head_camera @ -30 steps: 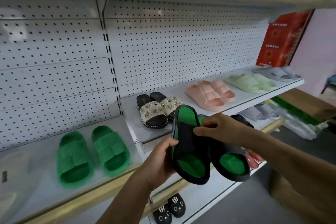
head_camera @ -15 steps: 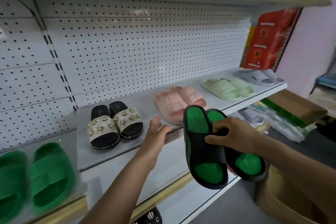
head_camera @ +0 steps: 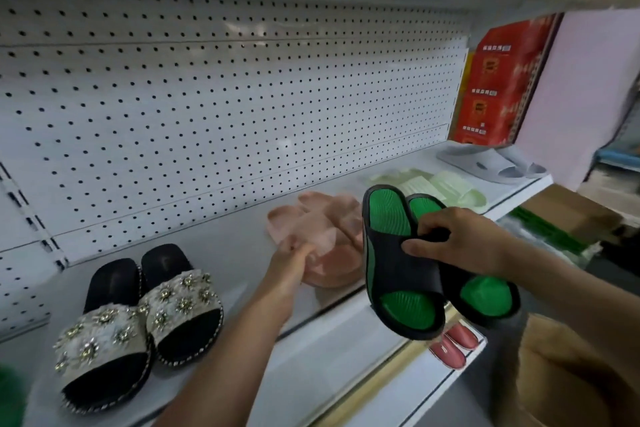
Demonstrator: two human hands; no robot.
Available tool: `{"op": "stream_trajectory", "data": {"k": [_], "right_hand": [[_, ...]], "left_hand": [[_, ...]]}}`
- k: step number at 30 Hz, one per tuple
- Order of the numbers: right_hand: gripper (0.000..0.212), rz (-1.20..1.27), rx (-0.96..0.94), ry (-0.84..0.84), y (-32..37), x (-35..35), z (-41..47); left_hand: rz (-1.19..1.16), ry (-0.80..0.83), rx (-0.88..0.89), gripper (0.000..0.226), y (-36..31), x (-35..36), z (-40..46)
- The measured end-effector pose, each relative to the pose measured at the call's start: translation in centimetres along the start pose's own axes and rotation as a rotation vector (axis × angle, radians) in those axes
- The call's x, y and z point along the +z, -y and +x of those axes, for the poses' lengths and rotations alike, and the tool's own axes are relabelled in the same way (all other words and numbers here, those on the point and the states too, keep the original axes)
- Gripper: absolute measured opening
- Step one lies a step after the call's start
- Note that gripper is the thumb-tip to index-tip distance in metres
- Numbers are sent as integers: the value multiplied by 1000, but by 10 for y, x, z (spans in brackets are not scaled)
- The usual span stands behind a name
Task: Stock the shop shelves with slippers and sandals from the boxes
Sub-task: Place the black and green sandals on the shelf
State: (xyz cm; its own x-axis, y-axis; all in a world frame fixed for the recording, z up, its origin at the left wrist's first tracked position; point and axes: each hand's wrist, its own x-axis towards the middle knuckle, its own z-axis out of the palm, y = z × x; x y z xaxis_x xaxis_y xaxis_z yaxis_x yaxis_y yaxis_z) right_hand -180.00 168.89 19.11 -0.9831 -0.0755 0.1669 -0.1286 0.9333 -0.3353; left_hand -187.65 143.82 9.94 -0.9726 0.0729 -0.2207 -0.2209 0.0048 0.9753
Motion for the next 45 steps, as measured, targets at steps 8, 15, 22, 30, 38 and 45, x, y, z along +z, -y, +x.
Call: {"op": "stream_trajectory", "data": {"k": [8, 15, 22, 30, 38, 45], "right_hand": [[41, 4, -92, -65, -7, -16, 58], [39, 54, -347, 32, 33, 3, 102], [46, -109, -629, 124, 118, 54, 120], [28, 88, -704, 444, 115, 110, 133], [35, 176, -434, 41, 46, 91, 170], [46, 93, -219, -102, -11, 73, 162]], "left_hand": [[-25, 65, -92, 52, -15, 43, 30], [-171, -293, 158, 52, -41, 13, 15], [134, -531, 473, 23, -59, -45, -21], [439, -334, 196, 23, -25, -55, -18], [787, -343, 278, 40, -30, -37, -14], [837, -162, 449, 48, -45, 22, 21]]}}
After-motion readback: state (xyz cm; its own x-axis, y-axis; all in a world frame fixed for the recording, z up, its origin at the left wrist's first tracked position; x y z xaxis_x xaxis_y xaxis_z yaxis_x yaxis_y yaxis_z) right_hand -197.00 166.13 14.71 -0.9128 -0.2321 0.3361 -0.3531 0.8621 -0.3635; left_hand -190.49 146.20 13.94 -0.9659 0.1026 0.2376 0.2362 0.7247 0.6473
